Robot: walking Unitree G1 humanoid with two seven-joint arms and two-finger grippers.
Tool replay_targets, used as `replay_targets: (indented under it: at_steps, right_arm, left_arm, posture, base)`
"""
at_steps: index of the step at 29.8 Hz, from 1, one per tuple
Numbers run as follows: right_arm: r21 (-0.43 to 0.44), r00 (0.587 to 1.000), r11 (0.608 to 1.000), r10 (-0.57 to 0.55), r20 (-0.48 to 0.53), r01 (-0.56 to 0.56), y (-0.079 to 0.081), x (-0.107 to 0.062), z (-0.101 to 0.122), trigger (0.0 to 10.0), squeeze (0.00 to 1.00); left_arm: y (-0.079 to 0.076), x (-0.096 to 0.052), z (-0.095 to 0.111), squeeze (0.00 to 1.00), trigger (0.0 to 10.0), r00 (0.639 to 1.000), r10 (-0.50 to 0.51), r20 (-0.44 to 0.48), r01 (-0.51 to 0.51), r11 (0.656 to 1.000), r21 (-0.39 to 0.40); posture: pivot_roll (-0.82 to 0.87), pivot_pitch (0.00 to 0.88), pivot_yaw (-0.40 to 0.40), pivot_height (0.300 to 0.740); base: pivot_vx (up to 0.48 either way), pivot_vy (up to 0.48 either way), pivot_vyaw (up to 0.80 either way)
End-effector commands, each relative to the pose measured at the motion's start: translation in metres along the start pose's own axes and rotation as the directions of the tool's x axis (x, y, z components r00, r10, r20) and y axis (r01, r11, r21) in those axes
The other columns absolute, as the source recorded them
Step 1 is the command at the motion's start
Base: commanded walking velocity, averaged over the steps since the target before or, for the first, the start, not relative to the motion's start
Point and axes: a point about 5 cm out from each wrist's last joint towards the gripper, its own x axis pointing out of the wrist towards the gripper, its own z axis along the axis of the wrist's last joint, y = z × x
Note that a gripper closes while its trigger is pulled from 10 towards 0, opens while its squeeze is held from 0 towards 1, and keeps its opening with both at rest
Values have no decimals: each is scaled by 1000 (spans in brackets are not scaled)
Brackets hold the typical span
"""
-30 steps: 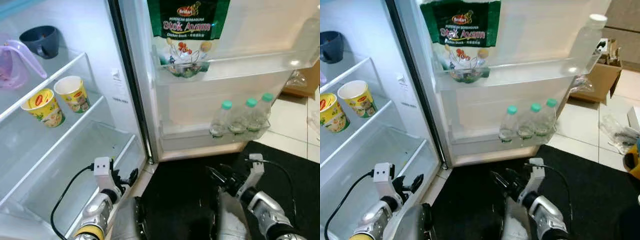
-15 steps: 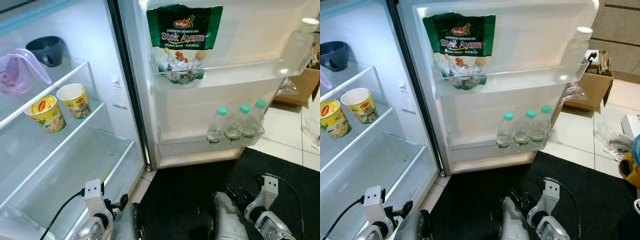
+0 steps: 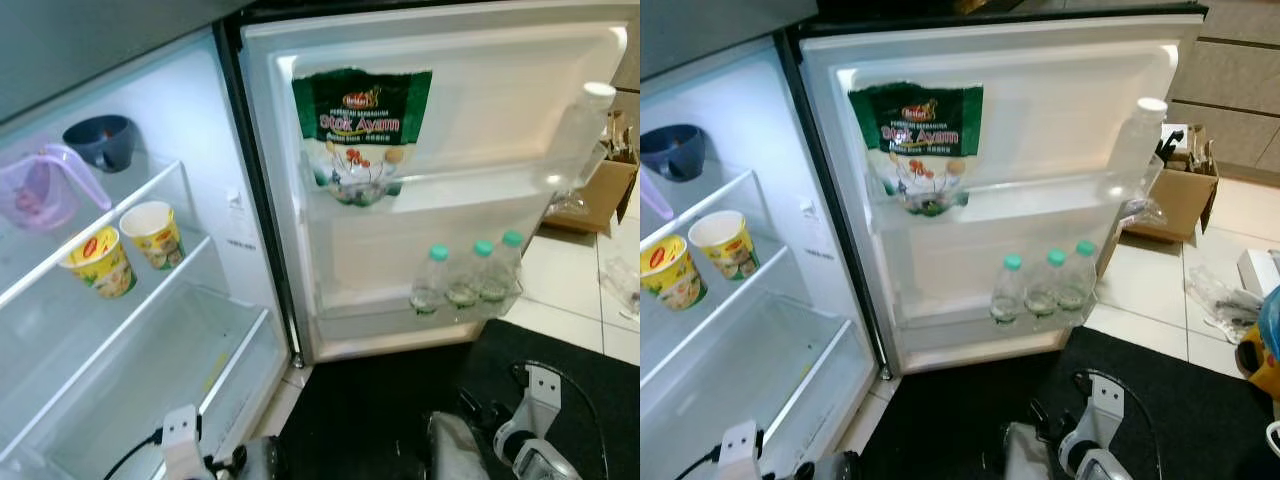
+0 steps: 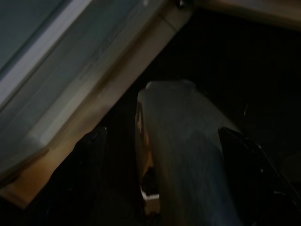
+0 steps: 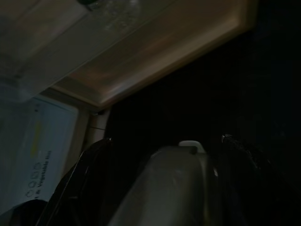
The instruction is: Restocking fridge
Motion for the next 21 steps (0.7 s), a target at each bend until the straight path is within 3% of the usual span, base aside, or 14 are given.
replay_targets:
  at_steps: [1, 7, 12, 21]
  right_arm:
    - [10, 1000, 1000, -1, -12, 1, -3, -2, -4, 10000, 0]
    - [7, 999, 1000, -10, -32, 10, -1, -2, -10, 10000, 0]
    - [-5, 998, 999, -33, -52, 33, -1, -2, -14, 10000, 0]
    - [25, 1000, 1000, 10, -16, -10, -2, -3, -12, 10000, 0]
  left_arm:
    - [4, -3, -7, 0, 10000, 999, 23, -33, -23, 1000, -13]
    - [4, -3, -10, 0, 10000, 999, 31, -43, -33, 999, -27]
    - [2, -2, -12, 0, 10000, 997, 29, -65, -30, 999, -26]
    - [0, -1, -9, 0, 10000, 998, 26, -52, -27, 1000, -14]
  posture:
    - [-12, 0, 18, 599]
    - [-12, 0, 15, 609]
    - [-12, 0, 15, 609]
    - [-15, 0, 18, 629]
  base:
    - [0, 0, 0]
    - [0, 0, 0]
    - [-431, 0, 0]
    - [0, 0, 0]
